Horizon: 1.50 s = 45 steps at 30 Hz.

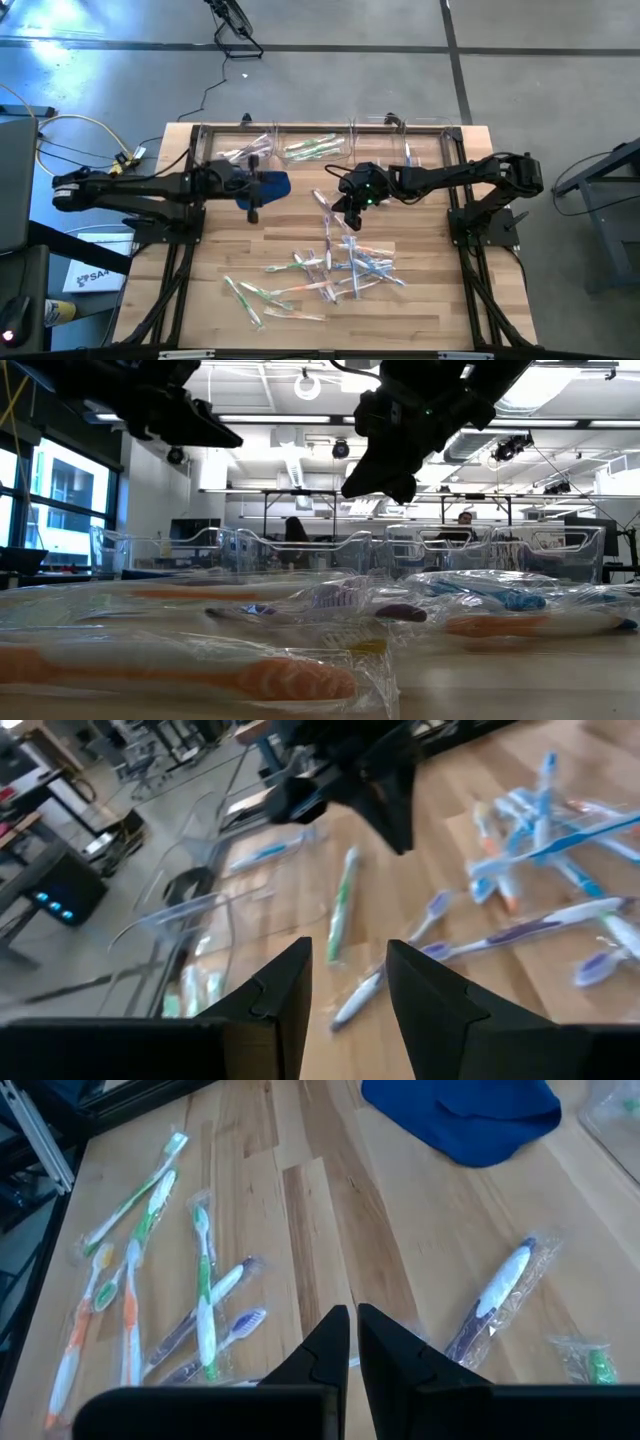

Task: Pick & Place Toothbrushes
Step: Put the violet toothbrush into the left transparent bin

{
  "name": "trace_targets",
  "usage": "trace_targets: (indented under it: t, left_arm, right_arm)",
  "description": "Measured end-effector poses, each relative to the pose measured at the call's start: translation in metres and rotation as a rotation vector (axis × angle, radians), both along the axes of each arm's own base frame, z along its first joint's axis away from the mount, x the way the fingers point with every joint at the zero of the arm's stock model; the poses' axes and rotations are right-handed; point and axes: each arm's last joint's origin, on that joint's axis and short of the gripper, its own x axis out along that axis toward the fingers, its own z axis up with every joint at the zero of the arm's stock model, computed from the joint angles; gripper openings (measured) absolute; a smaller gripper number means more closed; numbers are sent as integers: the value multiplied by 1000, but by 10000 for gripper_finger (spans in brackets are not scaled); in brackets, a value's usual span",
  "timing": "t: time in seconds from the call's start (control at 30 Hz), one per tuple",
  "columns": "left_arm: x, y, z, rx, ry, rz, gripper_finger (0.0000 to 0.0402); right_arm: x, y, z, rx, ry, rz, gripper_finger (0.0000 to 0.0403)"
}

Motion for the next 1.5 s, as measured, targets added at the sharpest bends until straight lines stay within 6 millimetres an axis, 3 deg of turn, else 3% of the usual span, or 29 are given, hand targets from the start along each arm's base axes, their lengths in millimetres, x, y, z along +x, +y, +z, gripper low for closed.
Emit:
trace_targets:
  t: [0.4,0.53,0.73,1.17,1.37,1.5]
  left_arm:
    - [1,-5,0,5,2,-34,127]
    - [1,-5,0,5,2,-35,127]
    - [1,-5,0,5,2,-35,127]
    - [1,-5,0,4,2,-38,127]
    - [1,-5,0,4,3,-37,127]
    - [1,-5,0,4,3,-37,127]
  right_arm:
    - [-1,0,-2,71,34,-52,18]
    - [-3,3,-5,52,76,-163,18]
    - [-6,24,-9,-44,122,-352,5]
    - [-7,55,-8,21,99,-458,3]
    - [-3,77,10,-71,27,-488,2]
    - [-1,79,19,-98,30,-519,2]
